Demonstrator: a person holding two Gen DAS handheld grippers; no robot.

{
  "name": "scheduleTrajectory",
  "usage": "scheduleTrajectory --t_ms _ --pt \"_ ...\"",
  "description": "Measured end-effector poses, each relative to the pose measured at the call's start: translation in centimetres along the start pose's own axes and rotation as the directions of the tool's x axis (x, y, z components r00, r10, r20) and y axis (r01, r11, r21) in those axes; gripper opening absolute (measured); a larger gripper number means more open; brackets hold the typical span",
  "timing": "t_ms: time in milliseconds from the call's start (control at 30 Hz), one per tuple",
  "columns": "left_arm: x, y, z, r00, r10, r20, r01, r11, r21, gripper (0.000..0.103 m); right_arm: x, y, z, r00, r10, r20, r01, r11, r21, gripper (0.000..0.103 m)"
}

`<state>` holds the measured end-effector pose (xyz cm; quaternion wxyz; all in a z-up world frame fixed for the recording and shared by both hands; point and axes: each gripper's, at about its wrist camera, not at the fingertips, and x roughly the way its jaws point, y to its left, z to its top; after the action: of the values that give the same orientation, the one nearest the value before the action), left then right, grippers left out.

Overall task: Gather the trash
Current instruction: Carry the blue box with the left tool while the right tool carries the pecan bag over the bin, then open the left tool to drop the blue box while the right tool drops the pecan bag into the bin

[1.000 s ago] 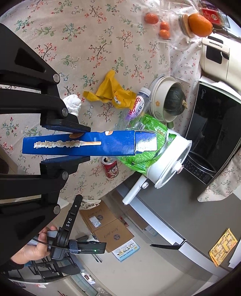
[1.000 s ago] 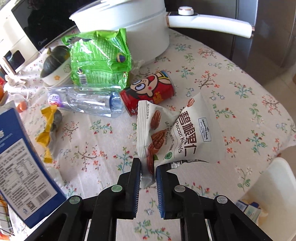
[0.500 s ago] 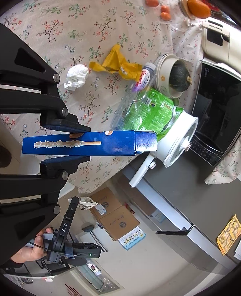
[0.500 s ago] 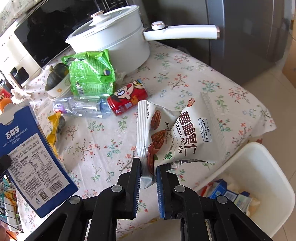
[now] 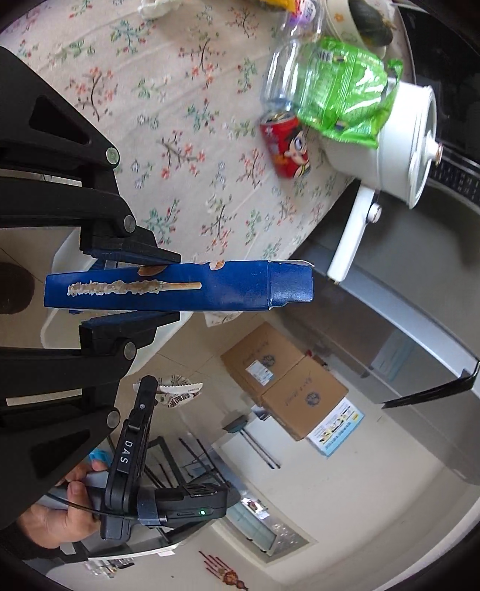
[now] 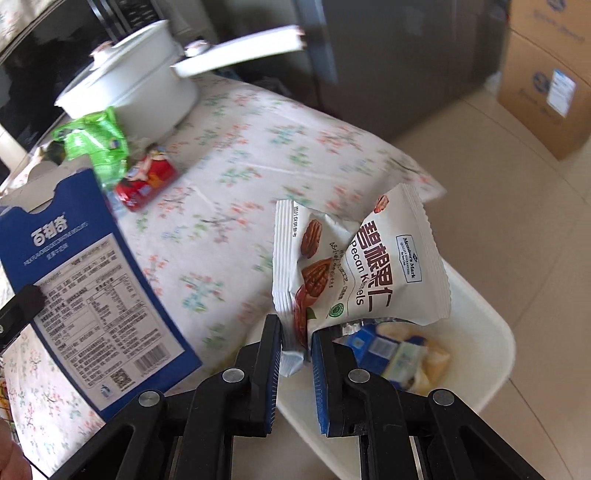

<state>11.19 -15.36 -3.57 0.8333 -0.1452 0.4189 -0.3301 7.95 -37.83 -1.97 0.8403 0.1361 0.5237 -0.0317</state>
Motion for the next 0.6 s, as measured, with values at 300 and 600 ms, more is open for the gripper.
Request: scheduleTrajectory --t_ms 300,600 --pt "7.0 -4.9 -2.9 0.999 0.032 -0.030 -0.027 0.988 0.151 0.024 0.4 -6.4 -2.8 0.996 -0.058 -0.062 0.063 0.996 0.071 0.014" --pt "11.1 -4.9 -4.1 0.995 0.082 -0.050 -0.072 0.981 0.182 0.025 1.2 -9.1 -3.9 0.993 -0.062 -0.100 0.073 0.992 0.104 0.014"
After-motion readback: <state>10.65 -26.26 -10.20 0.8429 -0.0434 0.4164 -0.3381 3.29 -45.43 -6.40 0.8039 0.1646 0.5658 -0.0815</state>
